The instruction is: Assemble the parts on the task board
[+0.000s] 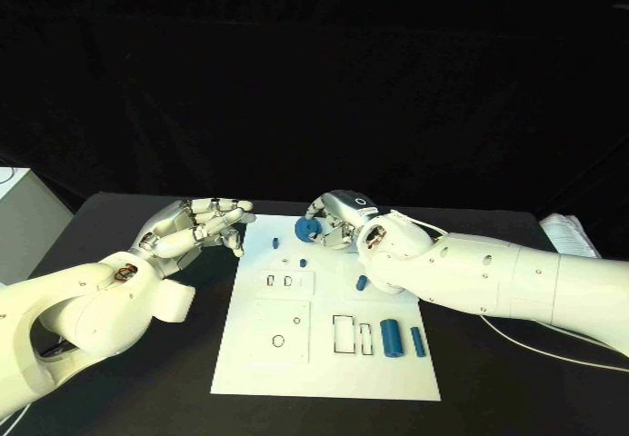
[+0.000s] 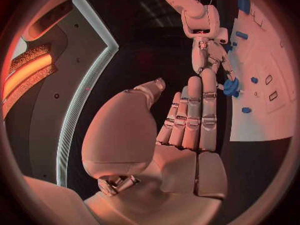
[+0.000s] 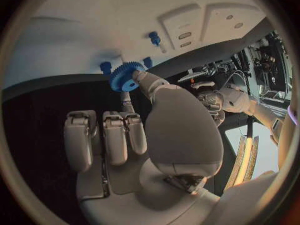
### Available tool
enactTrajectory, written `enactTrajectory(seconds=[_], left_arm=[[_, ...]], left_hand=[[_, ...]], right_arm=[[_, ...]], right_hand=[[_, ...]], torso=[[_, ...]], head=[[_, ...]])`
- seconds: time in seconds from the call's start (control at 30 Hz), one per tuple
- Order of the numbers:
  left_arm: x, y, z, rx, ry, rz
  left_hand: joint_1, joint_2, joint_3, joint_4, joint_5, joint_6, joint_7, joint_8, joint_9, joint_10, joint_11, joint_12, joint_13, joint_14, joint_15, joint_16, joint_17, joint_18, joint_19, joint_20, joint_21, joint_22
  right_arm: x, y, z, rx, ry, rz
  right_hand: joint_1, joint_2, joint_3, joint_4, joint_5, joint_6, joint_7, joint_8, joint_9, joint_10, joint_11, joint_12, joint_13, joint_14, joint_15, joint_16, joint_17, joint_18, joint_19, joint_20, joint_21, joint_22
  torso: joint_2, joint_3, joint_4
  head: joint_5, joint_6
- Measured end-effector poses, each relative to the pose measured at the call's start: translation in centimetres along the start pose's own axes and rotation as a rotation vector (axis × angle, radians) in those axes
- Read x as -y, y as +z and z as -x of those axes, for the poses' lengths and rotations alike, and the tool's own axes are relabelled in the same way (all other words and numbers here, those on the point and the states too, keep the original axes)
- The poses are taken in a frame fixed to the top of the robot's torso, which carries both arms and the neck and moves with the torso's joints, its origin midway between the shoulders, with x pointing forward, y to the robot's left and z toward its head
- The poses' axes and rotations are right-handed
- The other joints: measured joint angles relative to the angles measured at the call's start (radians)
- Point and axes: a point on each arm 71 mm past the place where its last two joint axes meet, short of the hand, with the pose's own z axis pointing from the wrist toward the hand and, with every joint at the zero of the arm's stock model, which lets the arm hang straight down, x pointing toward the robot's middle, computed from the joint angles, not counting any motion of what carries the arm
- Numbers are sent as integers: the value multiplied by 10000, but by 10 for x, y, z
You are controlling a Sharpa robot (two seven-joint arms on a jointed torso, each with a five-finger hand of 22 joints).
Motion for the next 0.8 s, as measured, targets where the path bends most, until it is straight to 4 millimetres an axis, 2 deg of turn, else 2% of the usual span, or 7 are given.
enactTrajectory(seconds=[0.4, 0.8], left_arm=[[0, 1, 0, 4, 3, 5], [-1, 1, 1, 15, 9, 10]], left_hand=[[0, 0, 0, 0, -36, 0, 0, 0, 12, 0, 0, 0, -1, 0, 0, 38, 0, 0, -74, 0, 0, 14], [0, 0, 0, 0, -36, 0, 0, 0, 10, 0, 0, 0, -1, 0, 0, 38, 1, 0, -73, 0, 0, 13]], right_arm=[[2, 5, -9, -353, -269, -222], [-4, 7, -15, -613, -363, -210]], right_hand=[[-40, -41, 58, -1, -15, 0, 0, 0, 0, 0, 1, 0, 0, 2, 2, 0, 8, 0, 0, 0, -1, -2], [-105, -109, 85, 27, -35, 0, 0, 0, 0, -1, 1, -1, 0, 4, 4, 0, 7, -1, 0, 1, 108, -3]], torso=[[-1, -23, 64], [0, -24, 81]], head=[[24, -62], [68, -84]])
